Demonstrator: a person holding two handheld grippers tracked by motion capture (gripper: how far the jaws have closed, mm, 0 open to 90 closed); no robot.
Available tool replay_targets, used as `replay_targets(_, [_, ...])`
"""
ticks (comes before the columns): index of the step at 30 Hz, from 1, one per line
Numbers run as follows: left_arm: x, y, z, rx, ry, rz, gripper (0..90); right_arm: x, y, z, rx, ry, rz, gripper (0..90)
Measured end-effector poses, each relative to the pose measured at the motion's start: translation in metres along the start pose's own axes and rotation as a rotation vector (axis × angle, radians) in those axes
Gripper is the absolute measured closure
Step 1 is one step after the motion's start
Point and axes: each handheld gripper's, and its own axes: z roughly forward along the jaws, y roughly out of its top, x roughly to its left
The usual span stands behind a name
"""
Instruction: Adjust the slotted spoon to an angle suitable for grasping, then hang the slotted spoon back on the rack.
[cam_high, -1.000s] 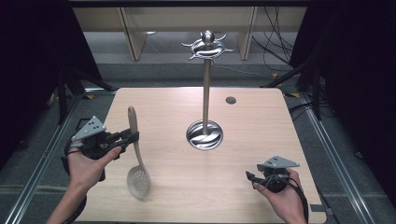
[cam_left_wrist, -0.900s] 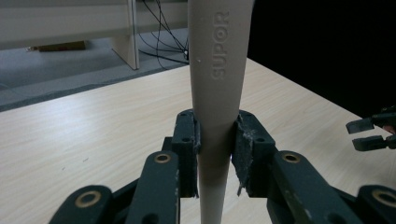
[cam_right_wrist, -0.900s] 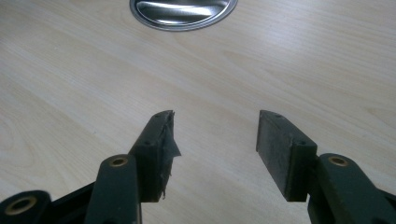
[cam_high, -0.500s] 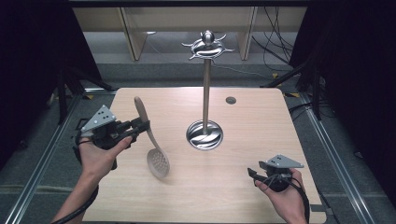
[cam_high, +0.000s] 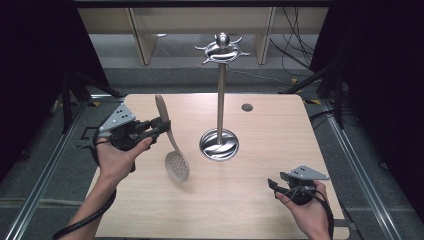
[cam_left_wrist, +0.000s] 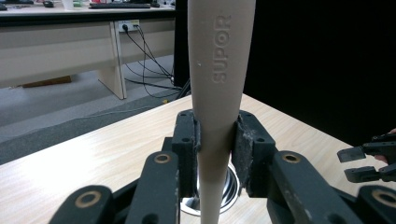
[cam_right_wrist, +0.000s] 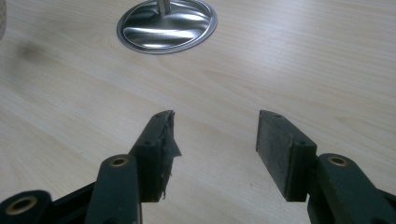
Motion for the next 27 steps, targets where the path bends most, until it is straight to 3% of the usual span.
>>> replay_targets(4, [-0.0007,0.0017,0.0007,0.001,0.003,0.007,71.2,0.0014,0.0006,0.0000,0.002,0.000,0.005,47.1])
replay_targets(5, [-0.0014,0.0024,0.0001,-0.001,0.005,0.010,71.2,-0.0007,0.0012,0.0007,-0.008,0.000,-0.025,47.1])
replay_targets(8, [-0.0019,0.0030,-0.0009,-0.003,0.008,0.010,71.2,0.0001,0.0015,0.0013,0.000,0.016,-0.017,47.1])
replay_targets(10, [-0.0009,0.0027,-0.0021,-0.004,0.014,0.010,71.2,0.0026,0.0017,-0.0002,0.013,0.001,-0.012,47.1])
replay_targets(11, [-0.0004,0.0024,-0.0024,-0.004,0.016,0.009,71.2,0.0008,0.0023,-0.0001,0.005,-0.003,-0.037,47.1])
replay_targets(13, [0.0007,0.0015,-0.0027,-0.003,0.021,0.008,71.2,0.0005,0.0018,0.0013,-0.012,0.003,-0.031,47.1])
replay_targets(14, [0.0012,0.0010,-0.0025,-0.002,0.022,0.006,71.2,0.0041,0.0013,0.0004,0.011,0.015,0.027,47.1])
replay_targets(15, [0.0012,0.0010,-0.0025,-0.002,0.022,0.006,71.2,0.0041,0.0013,0.0004,0.011,0.015,0.027,47.1])
replay_targets(19, [0.0029,0.0022,-0.0014,0.001,0.033,0.011,71.2,0.0001,0.0027,0.0017,-0.022,0.015,-0.035,47.1])
replay_targets(24, [0.0022,0.0044,-0.0012,-0.003,0.038,0.005,71.2,0.0009,0.0032,0.0025,-0.019,0.030,-0.032,47.2])
replay_targets(25, [0.0008,0.0054,-0.0008,0.003,0.038,0.018,71.2,0.0043,0.0033,0.0021,-0.009,0.031,-0.010,47.1])
replay_targets(27, [-0.0004,0.0064,-0.0001,0.009,0.040,0.023,71.2,0.0055,0.0035,0.0008,0.003,0.034,-0.019,47.1])
